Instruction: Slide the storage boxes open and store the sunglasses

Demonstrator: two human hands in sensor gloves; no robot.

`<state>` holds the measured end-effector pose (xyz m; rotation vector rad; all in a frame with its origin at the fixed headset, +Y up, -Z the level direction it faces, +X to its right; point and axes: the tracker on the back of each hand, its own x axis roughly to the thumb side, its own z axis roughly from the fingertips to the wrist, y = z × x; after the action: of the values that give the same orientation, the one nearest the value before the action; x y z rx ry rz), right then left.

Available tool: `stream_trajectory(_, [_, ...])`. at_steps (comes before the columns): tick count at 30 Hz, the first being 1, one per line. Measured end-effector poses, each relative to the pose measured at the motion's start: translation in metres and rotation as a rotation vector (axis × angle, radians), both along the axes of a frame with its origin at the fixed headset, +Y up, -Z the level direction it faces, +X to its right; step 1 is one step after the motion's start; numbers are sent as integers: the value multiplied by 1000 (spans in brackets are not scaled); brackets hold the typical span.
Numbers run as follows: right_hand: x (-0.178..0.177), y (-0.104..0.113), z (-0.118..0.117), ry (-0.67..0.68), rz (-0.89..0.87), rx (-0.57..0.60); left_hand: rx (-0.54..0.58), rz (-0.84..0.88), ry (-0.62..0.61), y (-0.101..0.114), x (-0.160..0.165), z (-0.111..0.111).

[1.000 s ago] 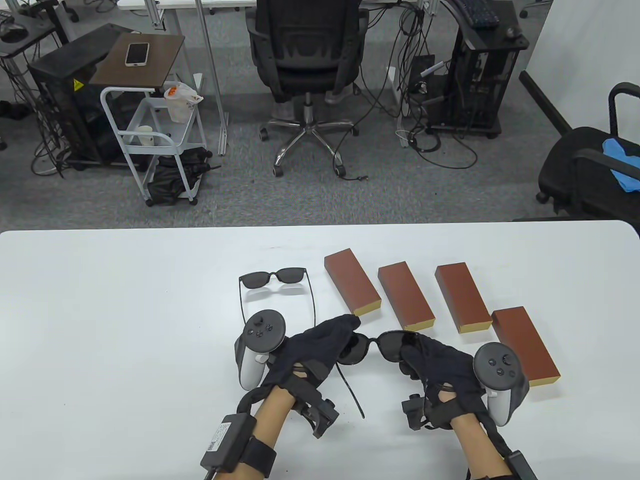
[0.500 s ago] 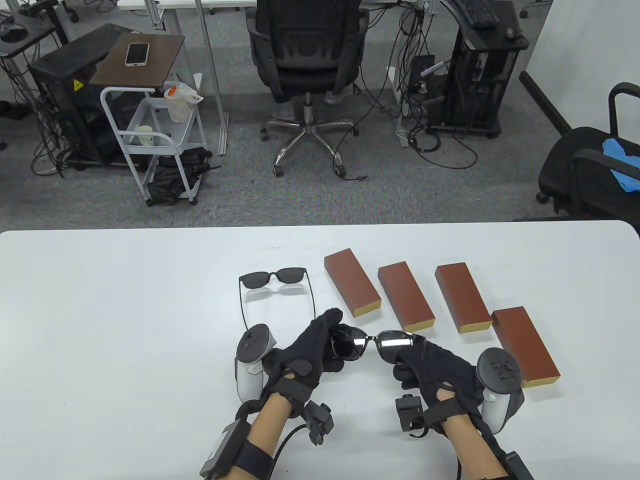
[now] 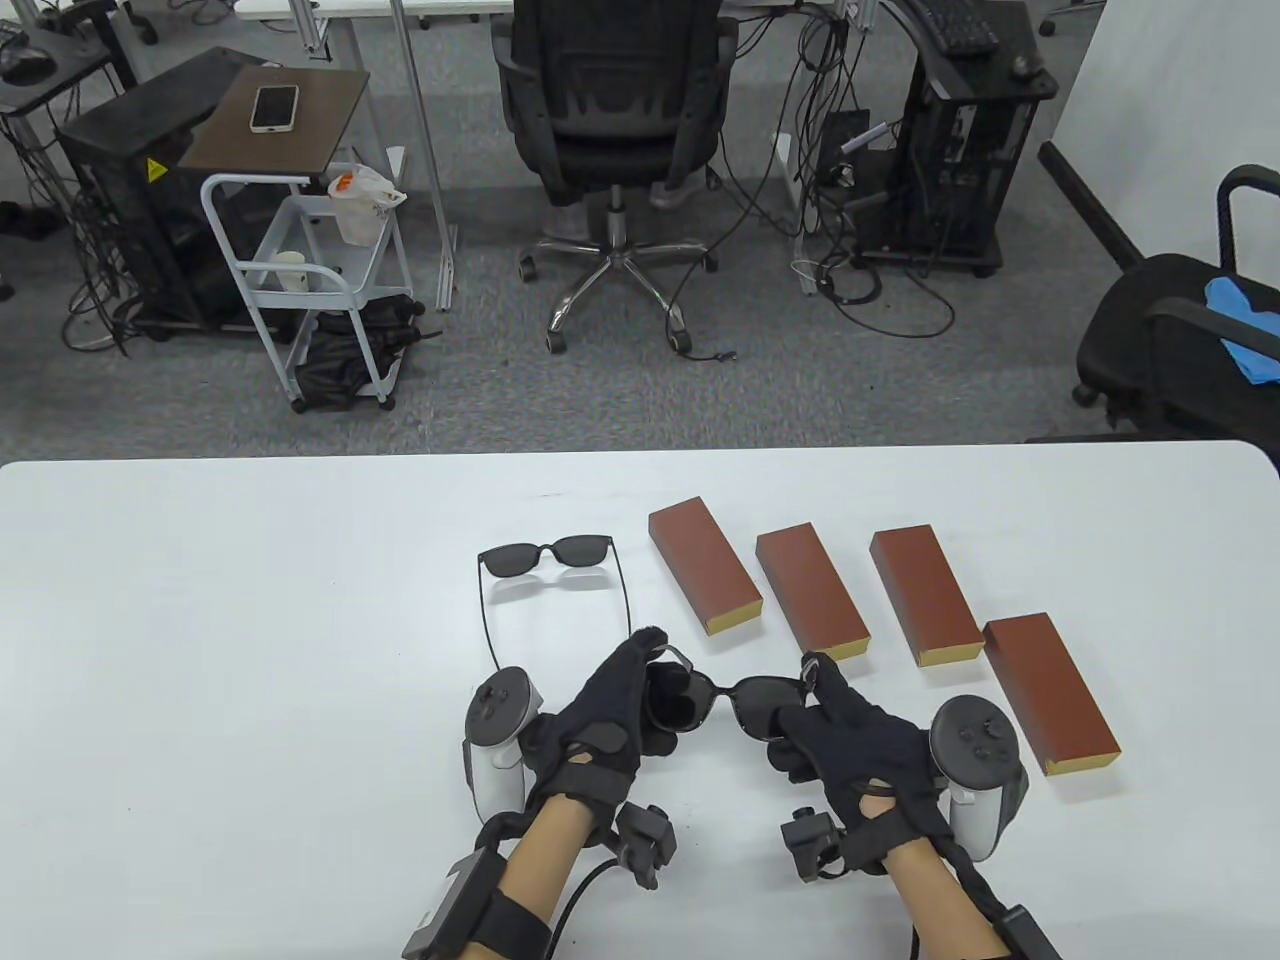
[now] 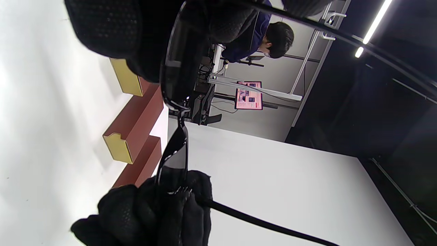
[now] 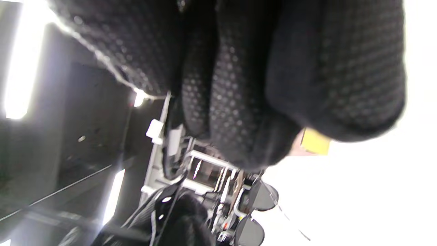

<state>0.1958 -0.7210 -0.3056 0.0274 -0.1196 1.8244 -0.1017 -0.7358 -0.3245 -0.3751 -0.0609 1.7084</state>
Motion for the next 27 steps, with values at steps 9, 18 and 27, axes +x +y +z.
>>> stream_trajectory(9, [-4,-7,-2,201,-196,52,4,-84,54,-1,-2,1])
stream_trajectory(18, [-3,-8,0,134,-228,52,50,-209,163,3,-4,3])
stream_trajectory(27, [0,-11,0,90,-204,28,61,-227,189,3,-5,3])
